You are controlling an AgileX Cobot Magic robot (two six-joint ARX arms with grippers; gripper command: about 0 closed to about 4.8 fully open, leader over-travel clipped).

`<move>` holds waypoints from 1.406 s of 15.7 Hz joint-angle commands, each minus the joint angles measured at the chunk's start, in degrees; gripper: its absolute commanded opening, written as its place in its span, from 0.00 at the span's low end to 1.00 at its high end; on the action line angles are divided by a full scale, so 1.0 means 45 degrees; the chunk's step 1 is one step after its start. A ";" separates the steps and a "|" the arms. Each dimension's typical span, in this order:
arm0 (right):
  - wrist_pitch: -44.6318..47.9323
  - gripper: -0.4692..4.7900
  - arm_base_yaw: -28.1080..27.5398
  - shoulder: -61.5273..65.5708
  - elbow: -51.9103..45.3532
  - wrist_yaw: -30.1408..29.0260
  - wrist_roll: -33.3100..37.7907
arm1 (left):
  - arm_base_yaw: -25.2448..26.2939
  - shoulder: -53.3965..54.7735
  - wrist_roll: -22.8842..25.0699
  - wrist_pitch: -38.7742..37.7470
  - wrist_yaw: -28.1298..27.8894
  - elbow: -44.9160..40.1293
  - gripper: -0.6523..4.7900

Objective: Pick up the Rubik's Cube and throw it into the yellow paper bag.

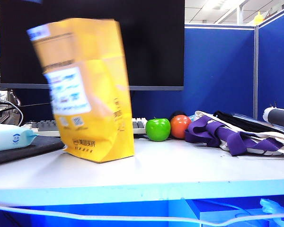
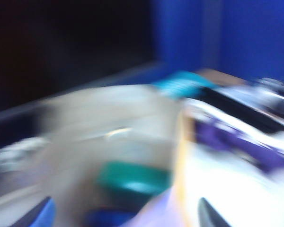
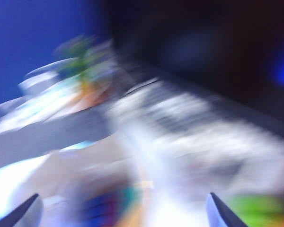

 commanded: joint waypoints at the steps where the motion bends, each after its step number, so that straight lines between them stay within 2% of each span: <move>1: 0.0345 1.00 -0.0321 -0.2229 0.0063 0.1112 -0.0816 | 0.0772 -0.1773 -0.0049 0.0418 -0.1336 0.0058 0.84; 3: 0.0408 1.00 -0.0442 -0.4600 -0.0044 0.2064 -0.1671 | 0.1700 -0.4163 -0.0121 -0.0029 -0.1423 0.0058 0.65; 4: 0.0563 1.00 -0.0442 -0.5634 -0.0529 0.2278 -0.1982 | 0.1919 -0.4979 -0.0121 -0.0636 -0.1457 0.0058 0.61; 5: 0.1030 0.94 -0.0442 -0.6654 -0.1496 0.2341 -0.2375 | 0.1923 -0.5406 -0.0121 -0.1447 -0.1457 0.0058 0.60; 6: 0.1807 0.86 -0.0437 -0.7907 -0.3215 0.2331 -0.2594 | 0.1923 -0.5571 -0.0083 -0.2550 -0.1724 0.0058 0.54; 8: 0.3667 0.83 -0.0432 -1.0491 -0.7888 0.2399 -0.2215 | 0.1923 -0.5605 -0.0068 -0.3968 -0.2205 0.0058 0.44; 10: 0.7116 0.78 -0.0432 -1.3104 -1.3823 0.2628 -0.1248 | 0.1919 -0.5683 -0.0364 -0.4158 -0.2229 0.0058 0.44; 11: 0.8976 0.76 -0.0432 -1.3964 -1.6417 0.2837 -0.0131 | 0.1919 -0.5829 -0.0325 -0.4250 -0.2225 0.0053 0.44; 12: 1.0851 0.76 -0.0432 -1.4591 -1.8734 0.2895 0.0908 | 0.1919 -0.5945 -0.0316 -0.4318 -0.2093 0.0000 0.38; 13: 1.3440 0.55 -0.0427 -1.4872 -2.1570 0.2895 0.1530 | 0.1919 -0.6154 -0.0024 -0.4605 -0.1885 -0.0063 0.26; 14: 1.4460 0.48 -0.0432 -1.4809 -2.2804 0.2909 0.1642 | 0.1919 -0.6227 0.0223 -0.4624 -0.1418 -0.0204 0.25; 15: 1.4955 0.45 -0.0432 -1.4644 -2.3518 0.2900 0.1705 | 0.1919 -0.6222 0.0223 -0.4585 -0.0321 -0.0505 0.25; 16: 1.4955 0.25 -0.0442 -1.4542 -2.3727 0.2905 0.1661 | 0.1919 -0.6222 0.0209 -0.4507 -0.0204 -0.0933 0.22; 17: 1.4945 0.09 -0.0442 -1.4265 -2.3766 0.2914 0.1326 | 0.1919 -0.6217 0.0194 -0.4386 0.0039 -0.1613 0.14; 19: 1.4722 0.09 -0.0442 -1.3508 -2.3766 0.2997 0.0359 | 0.1919 -0.6183 0.0126 -0.4206 0.0452 -0.2633 0.11; 22: 1.4906 0.09 -0.0442 -1.2254 -2.3756 0.3089 0.0350 | 0.1919 -0.6130 -0.0053 -0.3997 0.0651 -0.2982 0.11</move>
